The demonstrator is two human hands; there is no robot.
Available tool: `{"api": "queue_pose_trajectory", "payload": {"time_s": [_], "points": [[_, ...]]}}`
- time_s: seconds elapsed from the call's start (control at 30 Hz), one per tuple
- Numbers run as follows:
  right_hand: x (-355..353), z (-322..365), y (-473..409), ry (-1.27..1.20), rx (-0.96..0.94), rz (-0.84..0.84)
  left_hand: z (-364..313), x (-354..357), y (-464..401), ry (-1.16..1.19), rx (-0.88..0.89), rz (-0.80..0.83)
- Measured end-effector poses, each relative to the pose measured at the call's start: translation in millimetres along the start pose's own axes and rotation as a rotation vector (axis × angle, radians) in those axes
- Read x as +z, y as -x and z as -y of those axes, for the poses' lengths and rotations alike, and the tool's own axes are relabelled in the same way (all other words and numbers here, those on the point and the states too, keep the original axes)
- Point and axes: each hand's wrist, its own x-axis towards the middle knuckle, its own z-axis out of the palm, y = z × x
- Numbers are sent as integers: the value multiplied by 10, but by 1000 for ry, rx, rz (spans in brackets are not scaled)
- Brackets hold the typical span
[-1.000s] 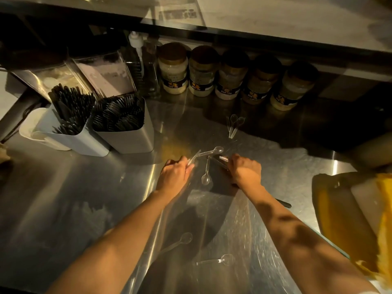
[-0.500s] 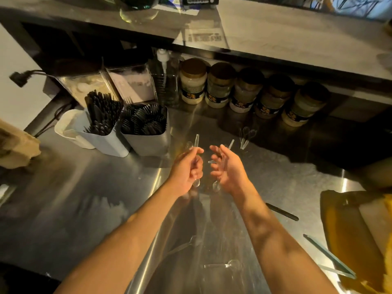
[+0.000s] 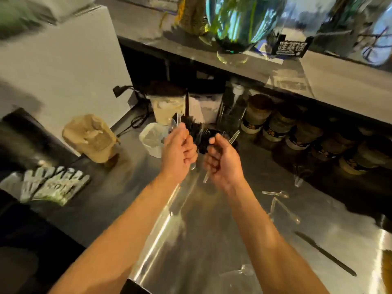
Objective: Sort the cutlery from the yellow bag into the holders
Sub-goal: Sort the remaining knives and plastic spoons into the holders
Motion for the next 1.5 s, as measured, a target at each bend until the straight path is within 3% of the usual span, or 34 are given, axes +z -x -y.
{"api": "queue_pose_trajectory", "payload": {"time_s": [0.17, 0.33, 0.57, 0.67, 0.73, 0.9, 1.03, 1.2, 1.3, 1.43, 1.5], "points": [[726, -279, -380, -62, -34, 55, -529, -681, -365, -128, 132, -151], [1190, -547, -872, -87, -106, -42, -708, -1220, -746, -243, 229, -238], [1453, -637, -1429, 62, -340, -144, -673, -1504, -1204, -344, 201, -305], [1441, -664, -1636, 361, -413, -162, -616, -1523, -1363, -449, 201, -316], [1436, -706, -1732, 474, -416, -139, -563, -1529, -1463, -474, 191, -305], [1380, -727, -1823, 392, -460, -89, -426, -1621, -1598, -469, 234, -198], [1328, -732, -1861, 265, -411, -96, -339, -1685, -1634, -464, 213, -247], [1352, -699, -1804, 278, -388, -80, -345, -1667, -1604, -471, 179, -269], [1379, -611, -1717, 233, -370, -104, -331, -1672, -1577, -638, 132, -270], [1370, -534, -1532, 183, -393, -77, -270, -1712, -1490, -905, 159, -85], [1345, -512, -1448, 200, -414, -69, -278, -1723, -1441, -823, 147, -99]]}}
